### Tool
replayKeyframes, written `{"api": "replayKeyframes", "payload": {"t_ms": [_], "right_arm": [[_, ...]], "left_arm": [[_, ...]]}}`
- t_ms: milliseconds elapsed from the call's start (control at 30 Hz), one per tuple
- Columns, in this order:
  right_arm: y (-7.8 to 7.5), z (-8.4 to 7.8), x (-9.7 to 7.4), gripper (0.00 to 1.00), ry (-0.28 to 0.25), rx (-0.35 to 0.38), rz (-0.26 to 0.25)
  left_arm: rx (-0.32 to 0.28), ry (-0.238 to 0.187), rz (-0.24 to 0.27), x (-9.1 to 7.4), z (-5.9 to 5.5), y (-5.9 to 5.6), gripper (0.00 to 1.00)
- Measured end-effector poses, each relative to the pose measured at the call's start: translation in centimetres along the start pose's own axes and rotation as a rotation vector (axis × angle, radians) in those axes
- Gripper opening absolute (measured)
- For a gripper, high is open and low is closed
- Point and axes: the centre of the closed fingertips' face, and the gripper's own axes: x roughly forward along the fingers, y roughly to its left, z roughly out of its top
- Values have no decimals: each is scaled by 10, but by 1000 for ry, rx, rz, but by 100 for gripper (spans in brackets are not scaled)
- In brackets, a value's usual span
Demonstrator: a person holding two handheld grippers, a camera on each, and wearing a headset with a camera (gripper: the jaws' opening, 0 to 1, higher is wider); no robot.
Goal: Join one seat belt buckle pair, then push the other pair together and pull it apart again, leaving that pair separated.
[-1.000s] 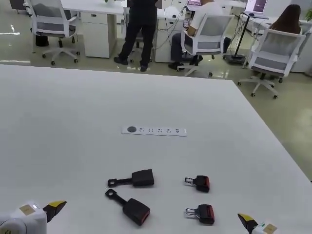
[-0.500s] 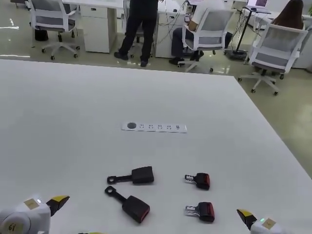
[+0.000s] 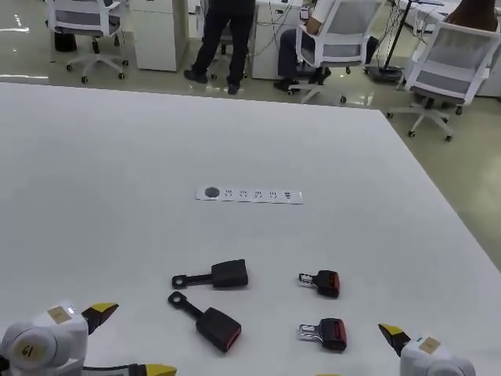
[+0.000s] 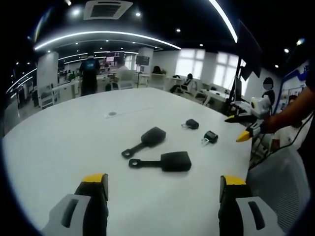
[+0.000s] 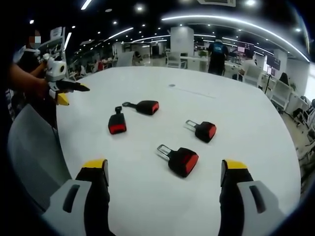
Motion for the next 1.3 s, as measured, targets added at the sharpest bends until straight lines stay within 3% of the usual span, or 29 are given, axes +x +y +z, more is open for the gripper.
{"api": "replayKeyframes", "payload": {"t_ms": [400, 533, 567, 600, 633, 800, 1300], "right_arm": [[1, -4, 14, 92, 31, -7, 40], [-5, -7, 21, 92, 37, -7, 45], [-4, -7, 22, 92, 37, -7, 47], [-4, -7, 23, 92, 38, -8, 50], [-5, -7, 24, 92, 42, -11, 53], [-14, -7, 30, 91, 54, -23, 60], [-26, -15, 51, 86, 102, -69, 129]], "left_arm": [[17, 34, -23, 16, -3, 5, 95], [21, 42, -30, 21, -5, 7, 95], [23, 44, -33, 22, -5, 7, 95], [35, 56, -39, 23, 1, -6, 95], [43, 63, -42, 23, 1, -7, 95], [54, 75, -63, 33, -3, -1, 95], [111, 130, -160, 64, -6, -3, 94]]}}
